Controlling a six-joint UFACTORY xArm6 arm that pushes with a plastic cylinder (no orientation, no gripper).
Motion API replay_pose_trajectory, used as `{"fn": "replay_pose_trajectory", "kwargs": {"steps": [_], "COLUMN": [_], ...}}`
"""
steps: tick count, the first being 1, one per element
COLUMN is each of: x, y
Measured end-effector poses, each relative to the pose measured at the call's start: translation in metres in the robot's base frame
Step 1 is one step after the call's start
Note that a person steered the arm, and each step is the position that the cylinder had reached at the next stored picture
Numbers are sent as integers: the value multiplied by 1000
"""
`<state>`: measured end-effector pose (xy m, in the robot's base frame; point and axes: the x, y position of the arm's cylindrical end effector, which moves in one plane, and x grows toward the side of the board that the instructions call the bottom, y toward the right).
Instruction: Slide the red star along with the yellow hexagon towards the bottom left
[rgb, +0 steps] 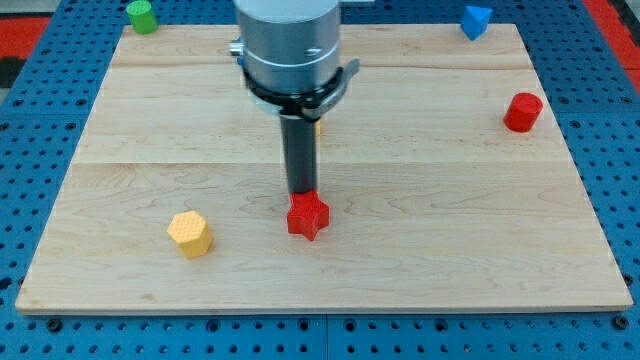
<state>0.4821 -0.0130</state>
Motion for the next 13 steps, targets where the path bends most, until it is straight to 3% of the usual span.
{"fn": "replay_pose_trajectory", "kwargs": {"steps": [3, 6, 8, 12, 13], "x": [24, 36, 64, 49, 47], "y": [8, 66, 10, -23, -55]}}
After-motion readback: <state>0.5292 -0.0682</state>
